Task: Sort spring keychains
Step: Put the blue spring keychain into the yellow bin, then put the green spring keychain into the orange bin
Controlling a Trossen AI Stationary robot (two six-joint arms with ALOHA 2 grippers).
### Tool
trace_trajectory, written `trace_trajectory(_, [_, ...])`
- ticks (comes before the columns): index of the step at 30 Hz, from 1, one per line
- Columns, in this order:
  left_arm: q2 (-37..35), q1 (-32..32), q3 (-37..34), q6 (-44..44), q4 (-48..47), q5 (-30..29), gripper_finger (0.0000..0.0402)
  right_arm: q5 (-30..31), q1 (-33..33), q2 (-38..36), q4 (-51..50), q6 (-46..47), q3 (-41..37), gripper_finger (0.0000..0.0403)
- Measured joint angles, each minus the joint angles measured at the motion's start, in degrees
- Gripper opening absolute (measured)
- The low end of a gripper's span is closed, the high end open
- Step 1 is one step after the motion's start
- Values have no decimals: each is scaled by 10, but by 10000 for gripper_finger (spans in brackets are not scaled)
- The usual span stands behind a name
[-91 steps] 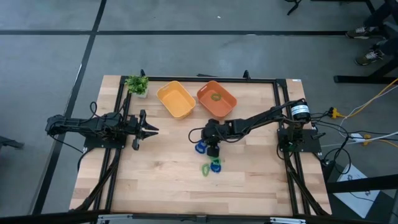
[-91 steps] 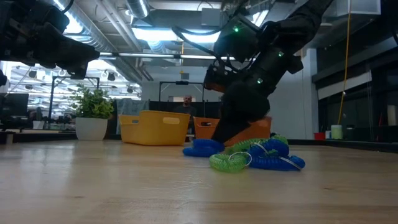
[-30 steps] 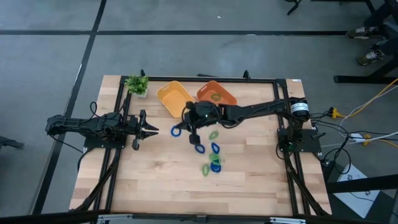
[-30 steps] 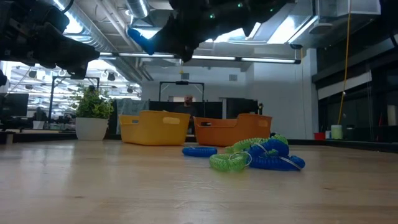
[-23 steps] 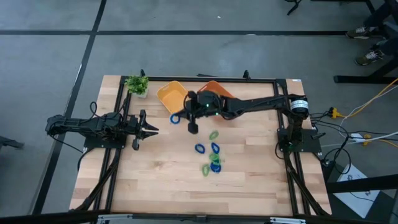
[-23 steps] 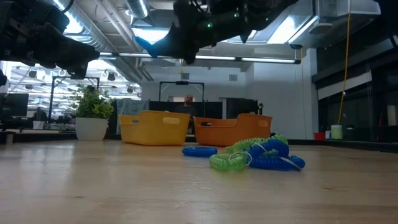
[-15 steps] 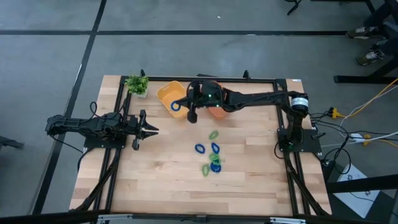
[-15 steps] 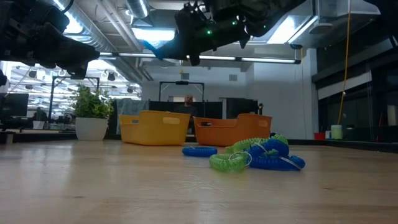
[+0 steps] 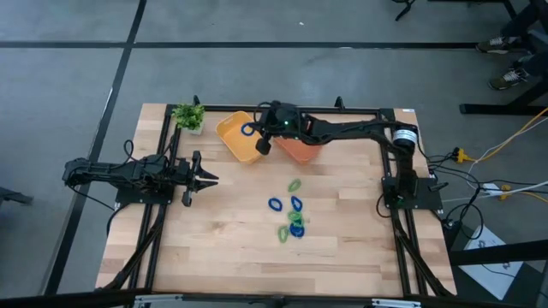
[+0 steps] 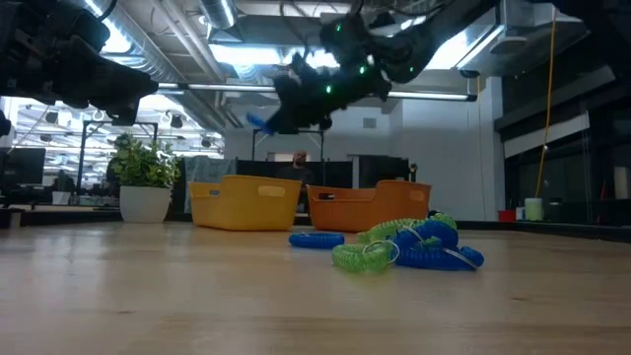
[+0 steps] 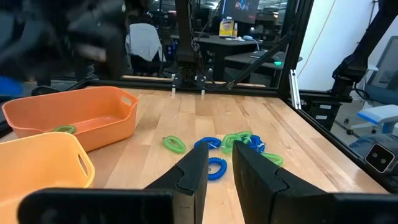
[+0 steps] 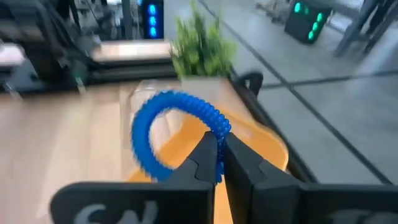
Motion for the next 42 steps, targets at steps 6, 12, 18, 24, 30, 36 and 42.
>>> trace_trajectory(6, [0, 0, 0, 0, 0, 0, 68, 0, -12, 41, -2, 7, 0, 17])
trace_trajectory(12, [0, 0, 0, 0, 0, 0, 70, -7, -13, 61, -11, 11, 0, 17])
trace_trajectory(18, [0, 0, 0, 0, 0, 0, 68, -20, -13, 64, -13, 11, -1, 17])
trace_trajectory(24, [0, 0, 0, 0, 0, 0, 70, -20, -13, 64, -23, 9, -1, 36])
trace_trajectory(30, [0, 0, 0, 0, 0, 0, 68, -20, -13, 64, -33, 17, -1, 69])
trace_trajectory(36, [0, 0, 0, 0, 0, 0, 70, -20, -13, 64, -36, 24, -1, 82])
trace_trajectory(42, [0, 0, 0, 0, 0, 0, 68, -20, -13, 64, -36, 25, -1, 82])
